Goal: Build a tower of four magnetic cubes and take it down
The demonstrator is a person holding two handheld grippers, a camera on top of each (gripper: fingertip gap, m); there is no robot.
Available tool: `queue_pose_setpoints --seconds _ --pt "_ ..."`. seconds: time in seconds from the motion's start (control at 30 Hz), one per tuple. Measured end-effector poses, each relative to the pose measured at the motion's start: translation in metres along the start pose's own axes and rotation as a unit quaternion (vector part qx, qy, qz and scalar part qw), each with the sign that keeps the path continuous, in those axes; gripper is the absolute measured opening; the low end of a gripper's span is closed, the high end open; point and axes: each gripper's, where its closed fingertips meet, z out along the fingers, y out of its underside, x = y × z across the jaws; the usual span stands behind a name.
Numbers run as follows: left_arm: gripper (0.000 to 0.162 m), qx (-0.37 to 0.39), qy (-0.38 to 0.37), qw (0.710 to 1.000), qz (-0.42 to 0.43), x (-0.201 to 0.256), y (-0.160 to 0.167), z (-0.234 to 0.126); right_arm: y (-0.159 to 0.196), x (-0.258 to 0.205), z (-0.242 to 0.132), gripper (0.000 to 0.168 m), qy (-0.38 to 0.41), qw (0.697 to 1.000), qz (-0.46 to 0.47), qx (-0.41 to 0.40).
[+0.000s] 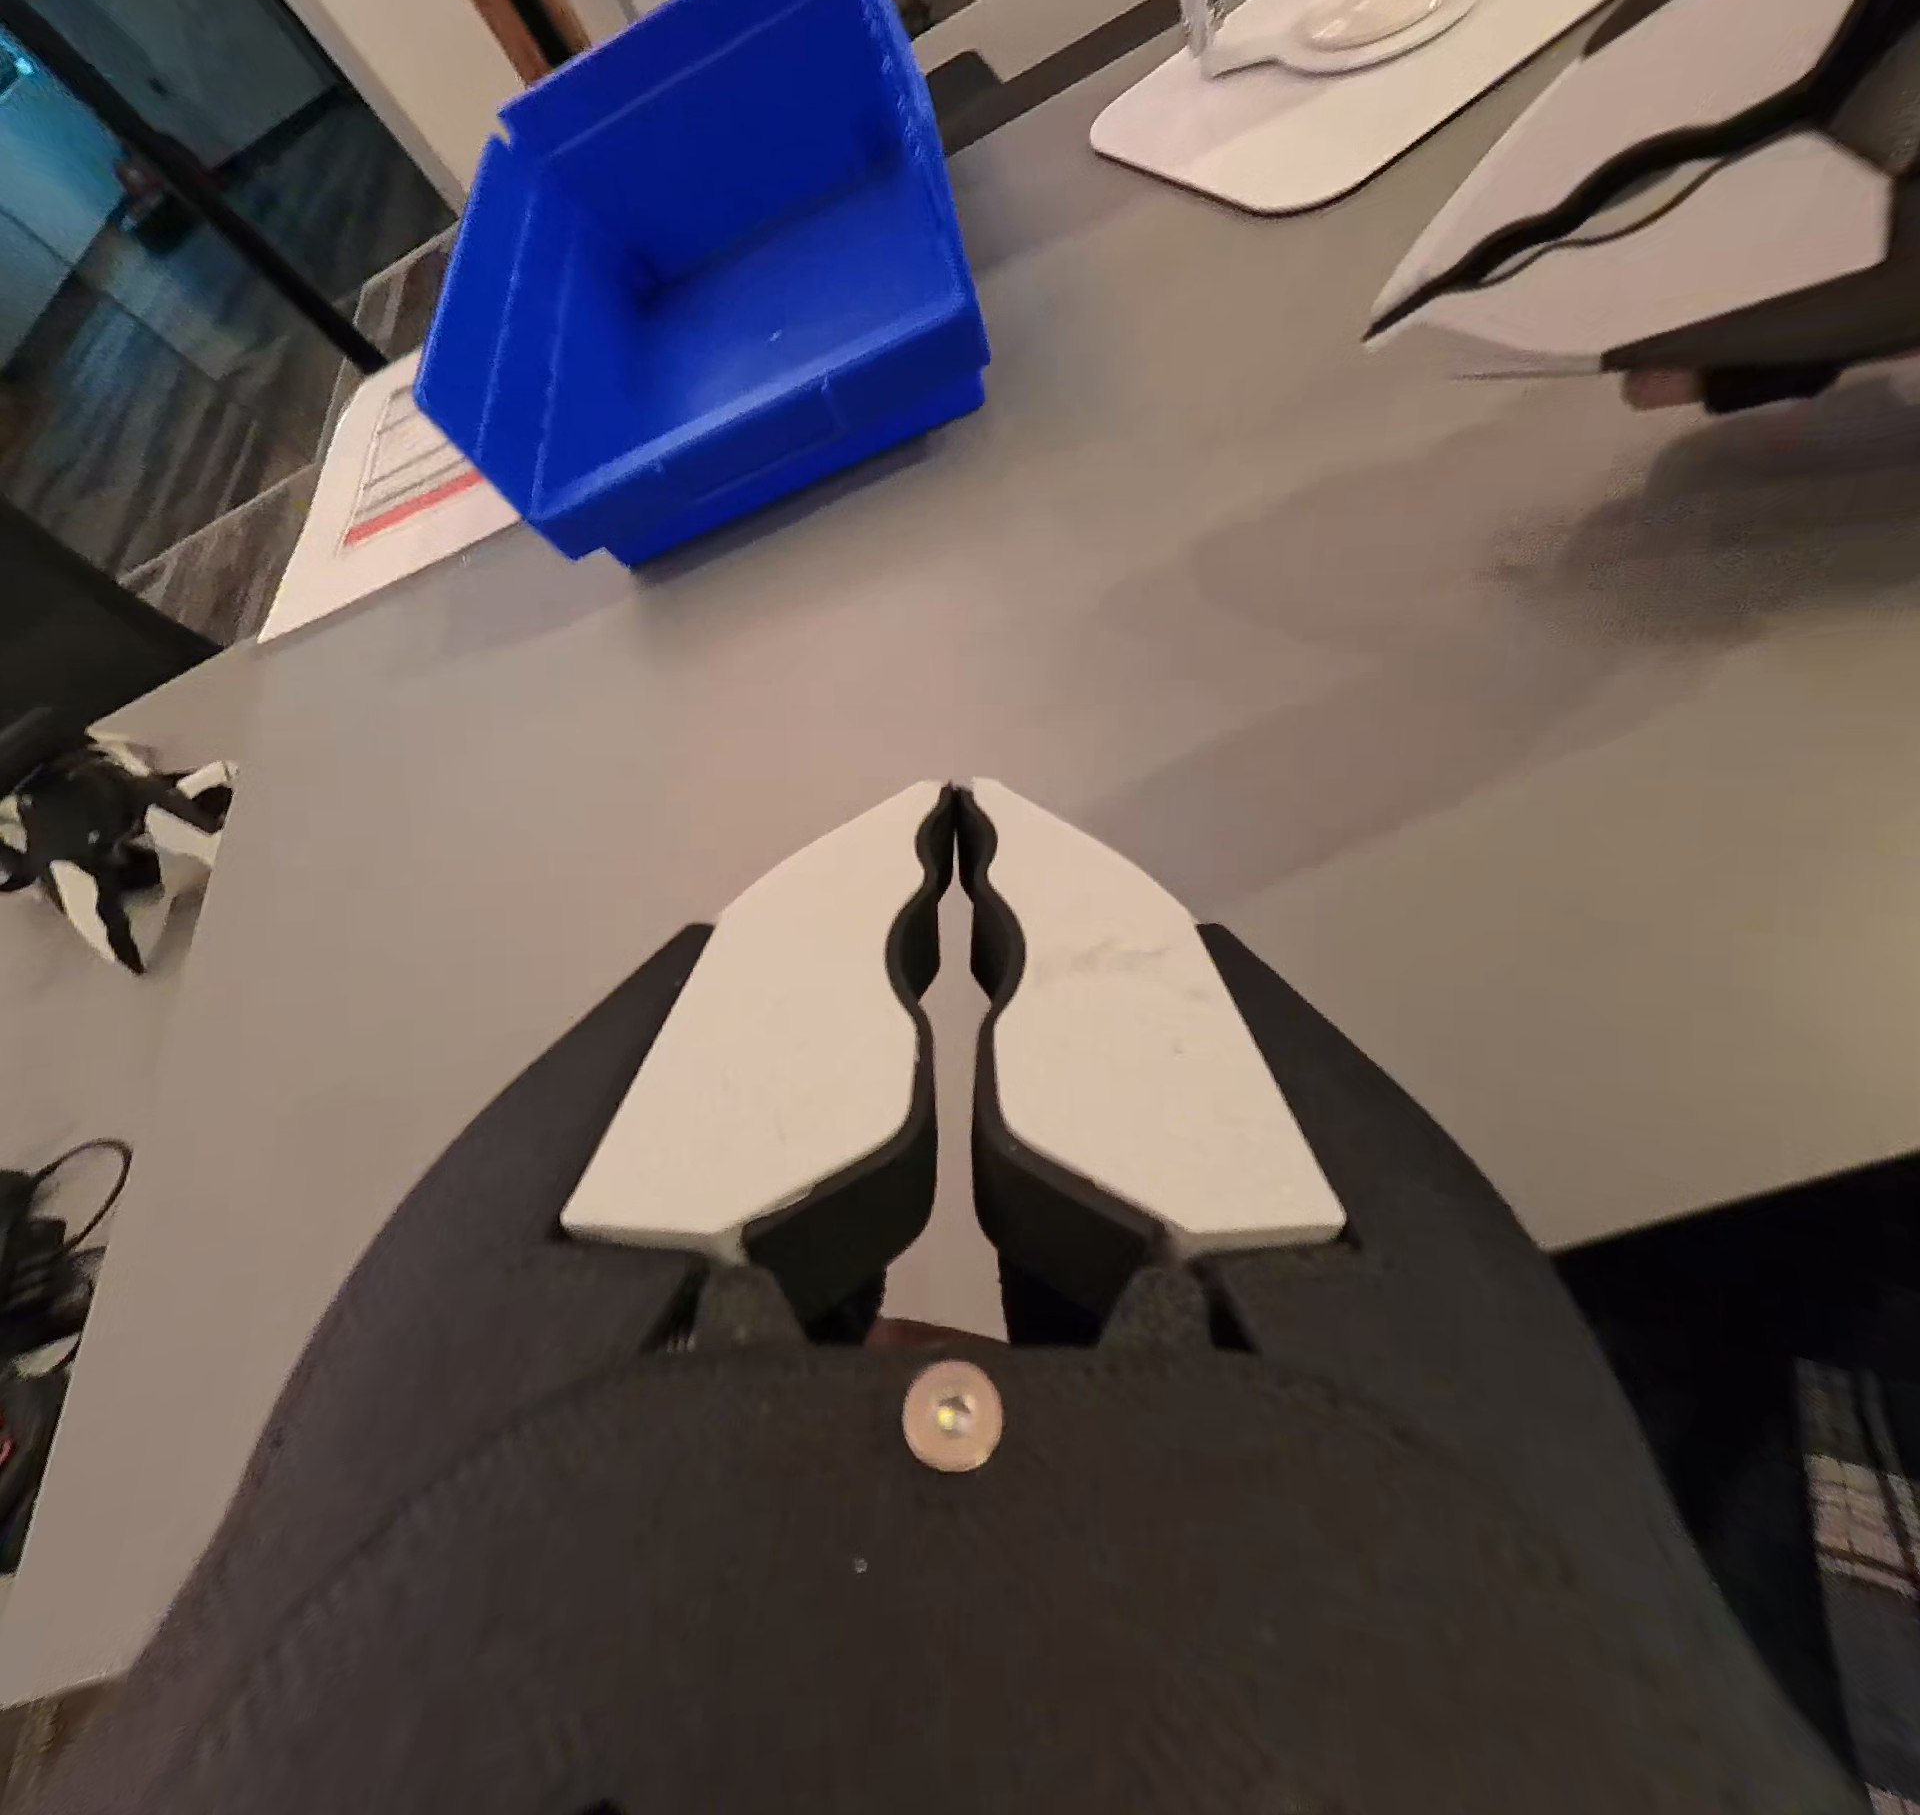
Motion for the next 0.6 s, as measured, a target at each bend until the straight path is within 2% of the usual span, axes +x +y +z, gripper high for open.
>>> queue_pose_setpoints --seconds 0.1,0.2,0.43,0.6 --pt "0.0 -0.032 -0.018 0.999 0.028 0.002 0.02 -0.009 -0.014 -0.019 0.014 0.0 0.0 0.998 -0.062 0.024" --pt "0.0 -0.048 -0.024 0.998 0.035 0.009 0.03 -0.014 -0.012 -0.025 0.008 0.0 0.007 0.994 -0.101 0.036" --pt "0.0 -0.056 -0.048 0.997 0.029 0.019 0.033 -0.015 0.007 -0.001 -0.011 0.003 0.024 0.996 -0.07 0.04" --pt "0.0 -0.025 -0.056 0.998 -0.012 0.018 0.013 -0.013 0.019 0.009 -0.021 0.004 0.041 0.998 -0.048 0.021"
